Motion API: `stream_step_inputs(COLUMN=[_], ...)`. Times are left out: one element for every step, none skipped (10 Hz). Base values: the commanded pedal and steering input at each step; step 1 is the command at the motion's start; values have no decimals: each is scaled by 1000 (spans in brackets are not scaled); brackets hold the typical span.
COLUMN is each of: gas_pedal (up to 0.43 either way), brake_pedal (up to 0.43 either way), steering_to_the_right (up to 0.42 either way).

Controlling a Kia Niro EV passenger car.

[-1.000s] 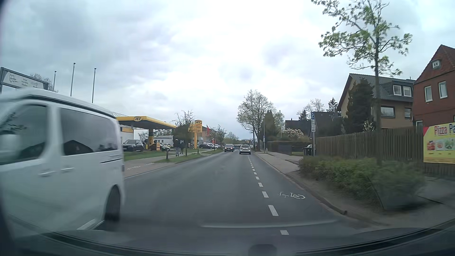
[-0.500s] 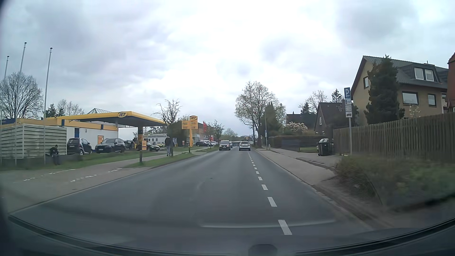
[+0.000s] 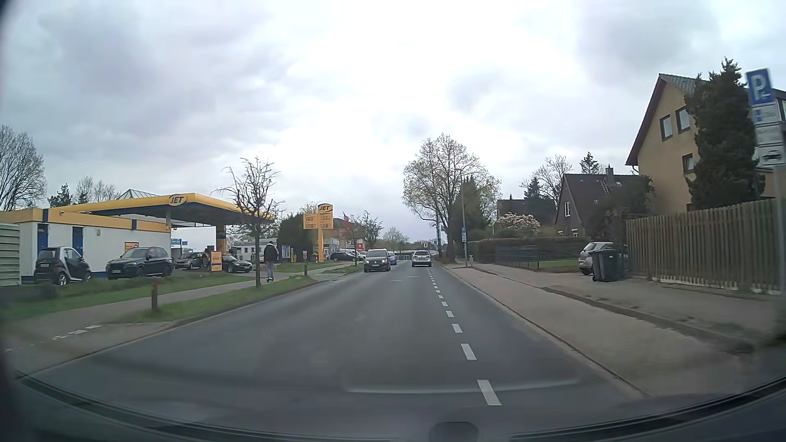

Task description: Follow the waypoints while adhering to traffic rules and regulations

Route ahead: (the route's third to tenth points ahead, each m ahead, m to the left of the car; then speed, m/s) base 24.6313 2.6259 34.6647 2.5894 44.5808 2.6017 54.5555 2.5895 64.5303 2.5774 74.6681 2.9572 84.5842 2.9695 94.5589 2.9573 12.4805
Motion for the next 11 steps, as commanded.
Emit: stream_step_inputs(gas_pedal=[177, 177, 177, 177, 177, 177, 177, 177, 177, 177, 177], brake_pedal=[0, 0, 0, 0, 0, 0, 0, 0, 0, 6, 0], steering_to_the_right=[0, 0, 0, 0, -1, -1, -1, -2, -3, -4, -4])
